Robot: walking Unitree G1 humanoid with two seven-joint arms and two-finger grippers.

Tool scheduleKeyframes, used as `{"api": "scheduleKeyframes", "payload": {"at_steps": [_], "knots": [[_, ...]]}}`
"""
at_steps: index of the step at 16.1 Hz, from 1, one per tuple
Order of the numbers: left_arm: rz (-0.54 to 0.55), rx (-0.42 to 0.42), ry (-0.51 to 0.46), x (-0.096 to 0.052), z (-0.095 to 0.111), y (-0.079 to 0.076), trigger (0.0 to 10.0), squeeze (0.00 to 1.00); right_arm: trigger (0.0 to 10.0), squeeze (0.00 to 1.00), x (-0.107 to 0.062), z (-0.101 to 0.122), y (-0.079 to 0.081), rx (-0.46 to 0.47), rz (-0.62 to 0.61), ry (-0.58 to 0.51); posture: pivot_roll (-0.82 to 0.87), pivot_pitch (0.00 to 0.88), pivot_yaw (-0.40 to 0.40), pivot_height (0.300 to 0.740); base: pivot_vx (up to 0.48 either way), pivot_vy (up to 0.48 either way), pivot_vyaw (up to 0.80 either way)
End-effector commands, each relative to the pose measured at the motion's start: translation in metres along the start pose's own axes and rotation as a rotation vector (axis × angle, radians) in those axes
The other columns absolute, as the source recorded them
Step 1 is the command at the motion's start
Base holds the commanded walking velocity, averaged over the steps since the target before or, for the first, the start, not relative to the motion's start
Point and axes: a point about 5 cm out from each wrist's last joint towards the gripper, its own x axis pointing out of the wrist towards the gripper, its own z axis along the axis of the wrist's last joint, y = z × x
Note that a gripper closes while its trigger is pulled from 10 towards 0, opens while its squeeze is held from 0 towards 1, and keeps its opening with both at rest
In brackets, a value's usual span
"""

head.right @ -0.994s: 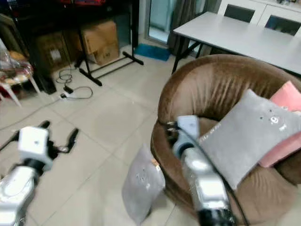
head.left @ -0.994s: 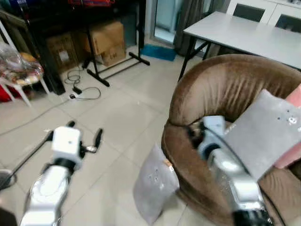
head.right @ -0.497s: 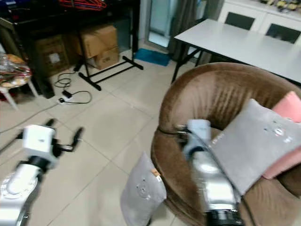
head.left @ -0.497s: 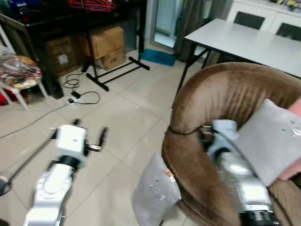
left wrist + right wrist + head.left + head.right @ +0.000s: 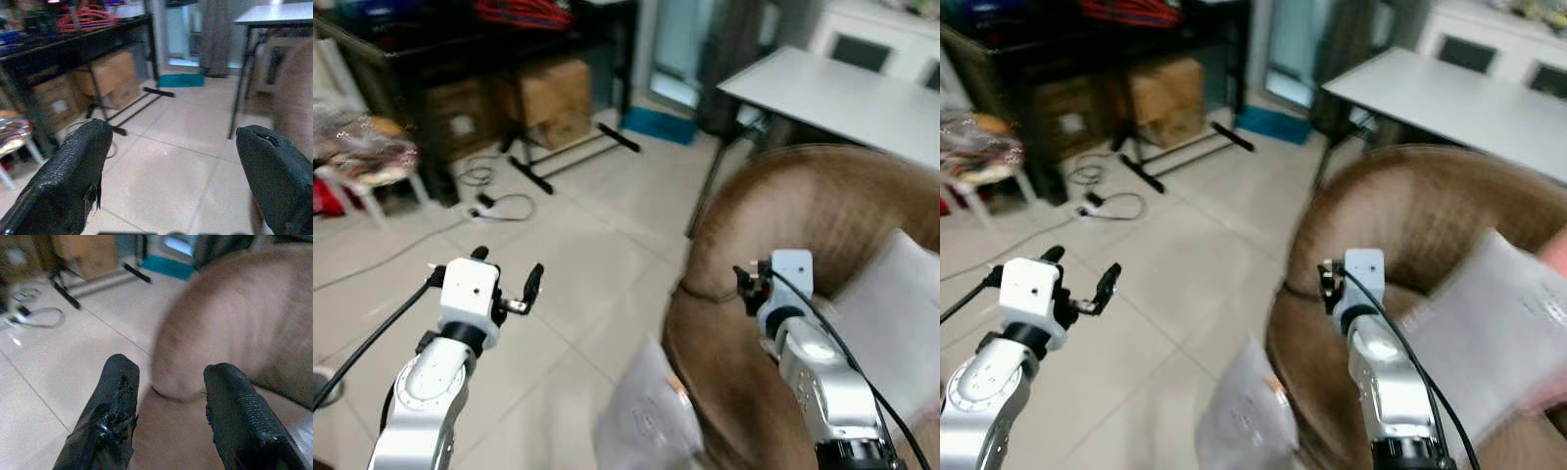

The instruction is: Move the pillow to the sofa from floor

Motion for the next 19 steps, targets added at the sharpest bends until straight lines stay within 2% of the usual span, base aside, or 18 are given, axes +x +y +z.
{"api": "scheduleKeyframes", "payload": {"at_steps": [1,4,9,12,19], "knots": [[0.004,0.010,-0.004,0.0001,0.0011,0.0020,10.0,0.00,10.0,0.00,0.0007,0.0043,0.0068,0.019,0.030,-0.018,0.02,0.000,-0.066,0.740,0.304,0.000,0.00],[0.019,0.023,0.001,0.0003,0.0001,0.0017,10.0,0.00,10.0,0.00,-0.0004,0.0024,0.0055,0.035,0.027,-0.018,0.02,0.000,-0.067,0.730,0.092,0.000,0.00],[0.020,0.046,-0.005,0.0015,-0.0010,0.0003,10.0,0.00,10.0,0.00,-0.0011,0.0002,0.0021,0.038,0.015,-0.024,0.02,0.000,-0.068,0.675,0.000,0.000,0.00],[0.028,0.042,-0.001,0.0017,-0.0022,0.0000,10.0,0.00,10.0,0.00,-0.0003,-0.0013,0.0031,0.062,0.021,-0.018,0.02,0.000,-0.071,0.645,0.000,0.000,0.00],[0.052,0.050,-0.011,0.0027,-0.0030,0.0015,10.0,0.00,10.0,0.00,0.0011,-0.0016,0.0062,0.053,0.030,-0.014,0.03,0.000,-0.078,0.575,0.000,0.000,0.00]]}}
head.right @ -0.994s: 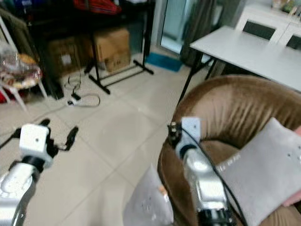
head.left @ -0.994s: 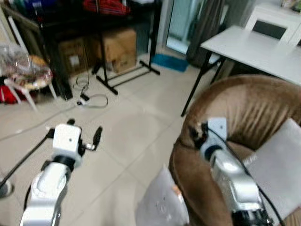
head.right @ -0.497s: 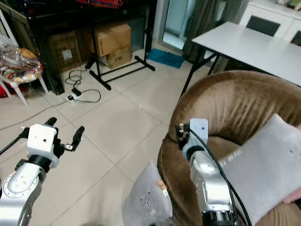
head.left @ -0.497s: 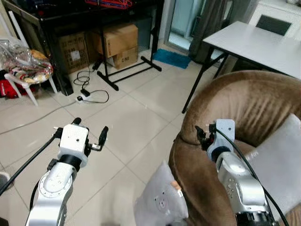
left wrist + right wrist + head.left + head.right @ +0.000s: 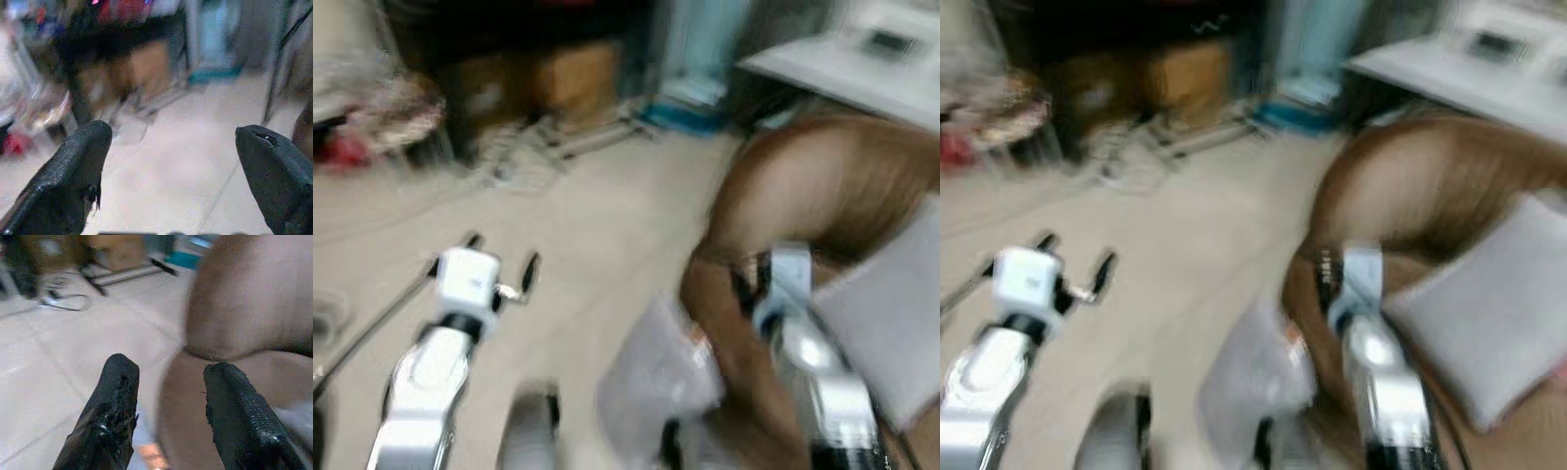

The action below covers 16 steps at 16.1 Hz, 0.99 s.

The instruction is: Move the pillow to the sofa from floor

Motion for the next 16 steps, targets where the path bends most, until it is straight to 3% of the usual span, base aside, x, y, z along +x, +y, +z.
{"api": "scheduleKeyframes", "payload": {"at_steps": [1,5,9,16], "knots": [[-0.007,0.012,0.003,0.0021,0.0002,-0.0025,10.0,0.00,10.0,0.00,-0.0015,-0.0067,0.0016,0.007,0.003,0.025,0.03,0.000,-0.079,0.565,0.000,0.000,0.00],[-0.003,-0.007,-0.003,0.0029,0.0003,-0.0035,10.0,0.00,10.0,0.00,0.0005,-0.0072,0.0032,-0.002,0.004,0.026,0.03,0.000,-0.080,0.530,0.000,0.000,0.00],[-0.005,-0.008,-0.009,0.0023,-0.0001,-0.0011,10.0,0.00,10.0,0.00,0.0024,-0.0074,0.0052,-0.018,0.009,0.029,0.03,0.000,-0.084,0.525,0.000,0.000,0.00],[-0.010,-0.013,-0.017,0.0035,0.0011,0.0015,10.0,0.00,10.0,0.00,0.0051,-0.0063,0.0067,-0.021,0.013,0.026,0.03,0.000,-0.081,0.525,0.306,0.000,0.00]]}}
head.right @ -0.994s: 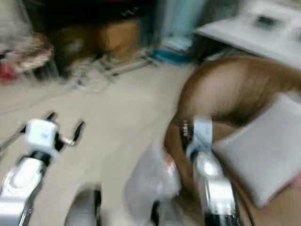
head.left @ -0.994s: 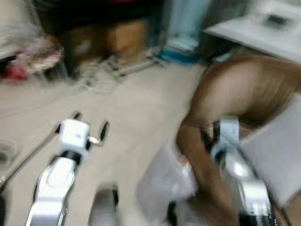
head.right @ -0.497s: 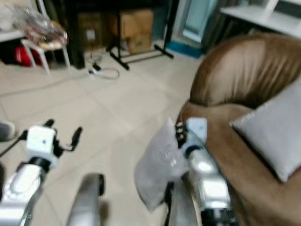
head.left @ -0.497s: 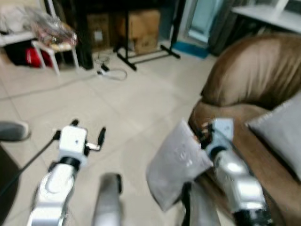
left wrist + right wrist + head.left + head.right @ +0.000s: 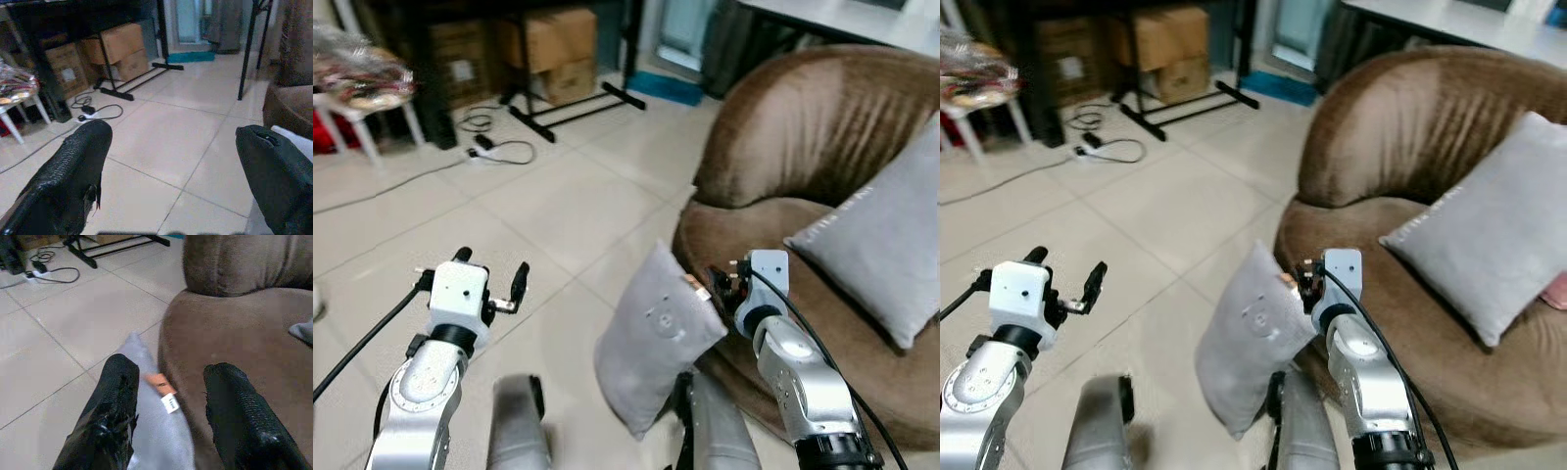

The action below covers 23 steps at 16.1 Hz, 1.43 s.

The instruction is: Move the pillow to the sofa from floor

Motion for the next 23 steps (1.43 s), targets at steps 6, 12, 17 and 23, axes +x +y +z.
{"api": "scheduleKeyframes", "payload": {"at_steps": [6,12,17,23], "knots": [[-0.001,0.000,-0.019,0.002,0.005,-0.002,10.0,0.00,10.0,0.00,0.005,0.007,-0.002,-0.044,0.033,-0.011,0.03,0.000,-0.081,0.525,0.216,0.000,0.00],[-0.077,0.023,0.003,0.003,0.002,-0.005,10.0,0.00,10.0,0.00,0.011,0.008,-0.005,-0.083,0.068,0.008,0.03,0.000,-0.073,0.525,0.000,0.000,0.00],[-0.166,0.048,0.018,0.005,0.001,-0.004,10.0,0.00,10.0,0.00,0.021,0.001,0.002,-0.095,0.133,0.042,0.04,0.000,-0.082,0.475,0.000,0.000,0.00],[-0.356,0.050,0.056,-0.008,-0.002,-0.008,10.0,0.00,10.0,1.00,0.037,-0.010,0.011,-0.068,0.168,0.079,0.05,0.000,-0.080,0.445,0.000,0.000,0.00]]}}
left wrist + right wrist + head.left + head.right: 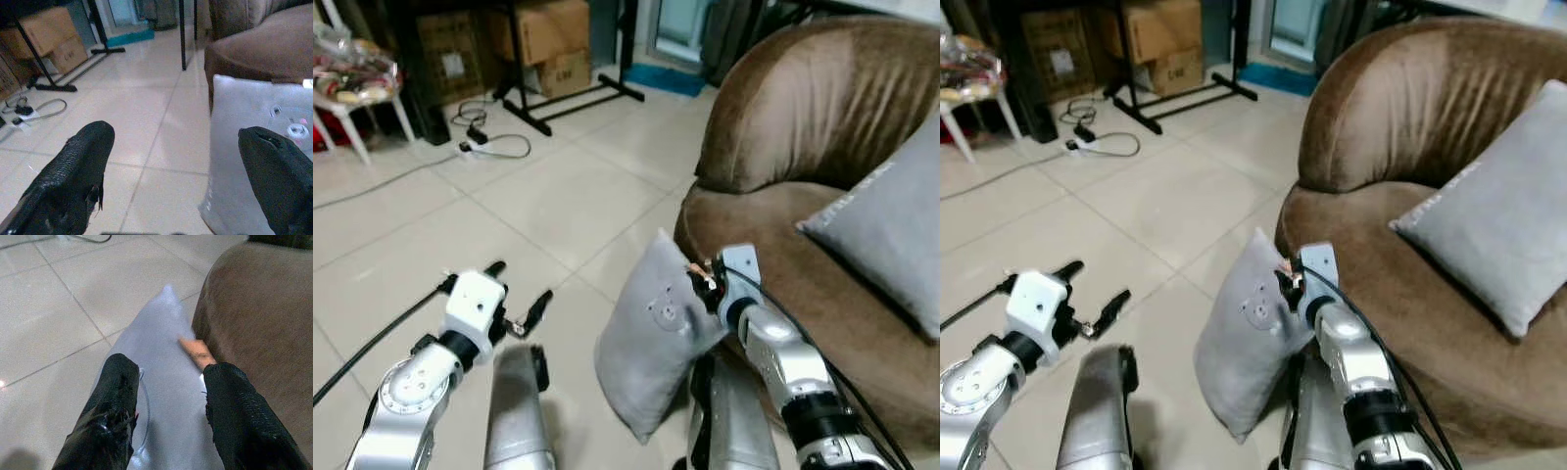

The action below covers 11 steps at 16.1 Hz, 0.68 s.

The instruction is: Move the pillow to the sofa from floor

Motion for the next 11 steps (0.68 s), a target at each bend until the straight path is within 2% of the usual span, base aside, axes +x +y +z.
{"api": "scheduleKeyframes", "payload": {"at_steps": [1,5,8,9,10,11], "knots": [[-0.085,0.014,-0.015,-0.001,0.008,-0.006,10.0,0.00,10.0,1.00,0.007,0.006,-0.002,0.010,-0.013,-0.020,0.05,0.000,-0.079,0.445,0.000,0.000,0.00],[-0.204,0.018,-0.012,0.001,0.012,-0.017,10.0,0.00,10.0,1.00,0.021,0.006,-0.009,-0.040,-0.094,0.022,0.04,0.072,-0.068,0.445,0.000,0.000,0.00],[-0.287,0.005,-0.003,-0.003,0.014,-0.024,10.0,0.00,10.0,1.00,0.025,0.006,-0.015,-0.109,-0.162,0.059,0.03,0.101,-0.059,0.445,0.000,0.000,0.00],[-0.312,0.004,0.006,-0.006,0.013,-0.027,10.0,0.00,10.0,0.41,0.025,0.001,-0.015,-0.110,-0.169,0.086,0.03,0.125,-0.057,0.445,0.000,0.000,0.00],[-0.328,0.008,0.016,-0.008,0.012,-0.028,10.0,0.00,10.0,0.00,0.025,-0.003,-0.015,-0.124,-0.179,0.114,0.03,0.129,-0.057,0.445,0.000,0.000,0.00],[-0.339,0.012,0.025,-0.009,0.012,-0.029,10.0,0.00,10.0,0.00,0.025,-0.009,-0.016,-0.157,-0.203,0.135,0.03,0.151,-0.058,0.445,0.000,0.000,0.00]]}}
